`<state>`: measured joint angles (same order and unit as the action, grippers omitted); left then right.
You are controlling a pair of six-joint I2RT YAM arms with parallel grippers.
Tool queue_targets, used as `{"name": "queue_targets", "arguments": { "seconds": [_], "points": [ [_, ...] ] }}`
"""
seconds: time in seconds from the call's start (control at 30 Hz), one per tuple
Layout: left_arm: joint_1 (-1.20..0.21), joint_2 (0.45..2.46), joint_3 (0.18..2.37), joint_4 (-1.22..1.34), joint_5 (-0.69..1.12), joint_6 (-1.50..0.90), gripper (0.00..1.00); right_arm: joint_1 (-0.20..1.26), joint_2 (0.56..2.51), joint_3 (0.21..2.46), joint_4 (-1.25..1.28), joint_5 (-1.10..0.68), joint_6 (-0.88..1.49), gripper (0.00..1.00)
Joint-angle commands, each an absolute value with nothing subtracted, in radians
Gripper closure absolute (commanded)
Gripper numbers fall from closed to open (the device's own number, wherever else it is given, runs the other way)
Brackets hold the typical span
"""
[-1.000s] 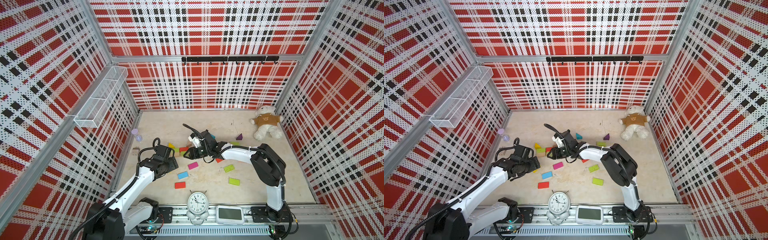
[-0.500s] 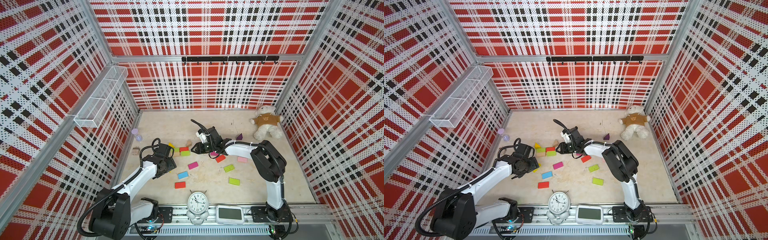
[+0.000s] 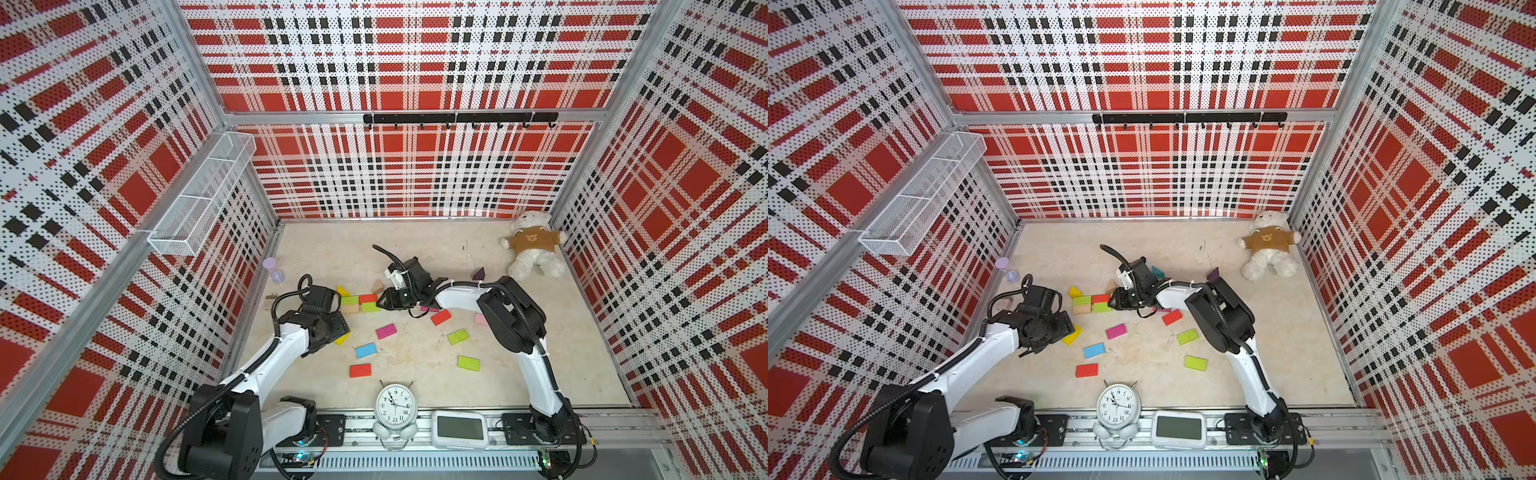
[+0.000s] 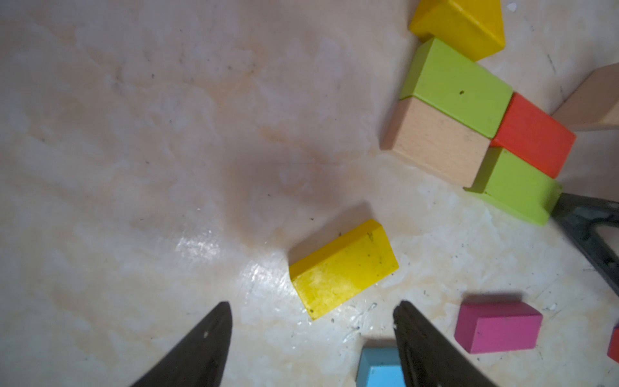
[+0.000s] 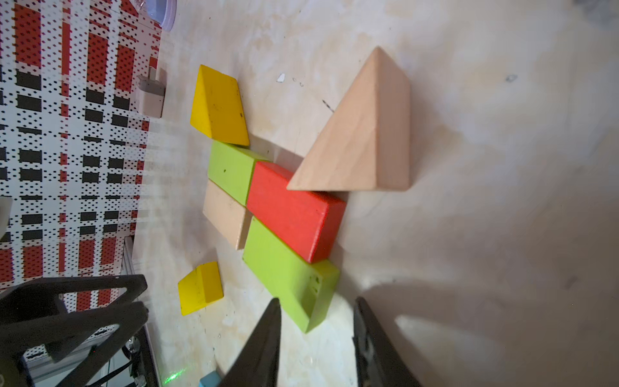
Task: Assemble a carrot with building blocks
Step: Assemble the building block at the center of the board.
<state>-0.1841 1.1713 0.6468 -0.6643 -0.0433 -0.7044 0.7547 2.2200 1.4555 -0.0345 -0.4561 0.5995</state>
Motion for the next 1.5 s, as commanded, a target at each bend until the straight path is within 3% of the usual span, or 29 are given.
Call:
{"name": "queue_targets", "arguments": {
  "seconds": [0.0,0.93,1.23,1.47],
  "points": [
    [-0.171,1.153,0.657,-0.666,-0.035,-0.688,0.21,0.764,2.248,1.494,-0.028,-0.457,0.61,0.63],
    [-0.15,1.143,0.623,-0.656,0.006,-0.67,0.22,0.785,2.27,1.546,-0.04,-0.465,0.626,0.63],
    [-0.227,1.17,0.622,-0.676,-0.035,-0.705,0.15,0.755,2.149,1.426,0.023,-0.46,0.656,0.53],
    [-0.292,1.286,0.678,-0.685,-0.084,-0.736,0.14,0.736,2.065,1.331,0.039,-0.459,0.644,0.5]
  ]
}}
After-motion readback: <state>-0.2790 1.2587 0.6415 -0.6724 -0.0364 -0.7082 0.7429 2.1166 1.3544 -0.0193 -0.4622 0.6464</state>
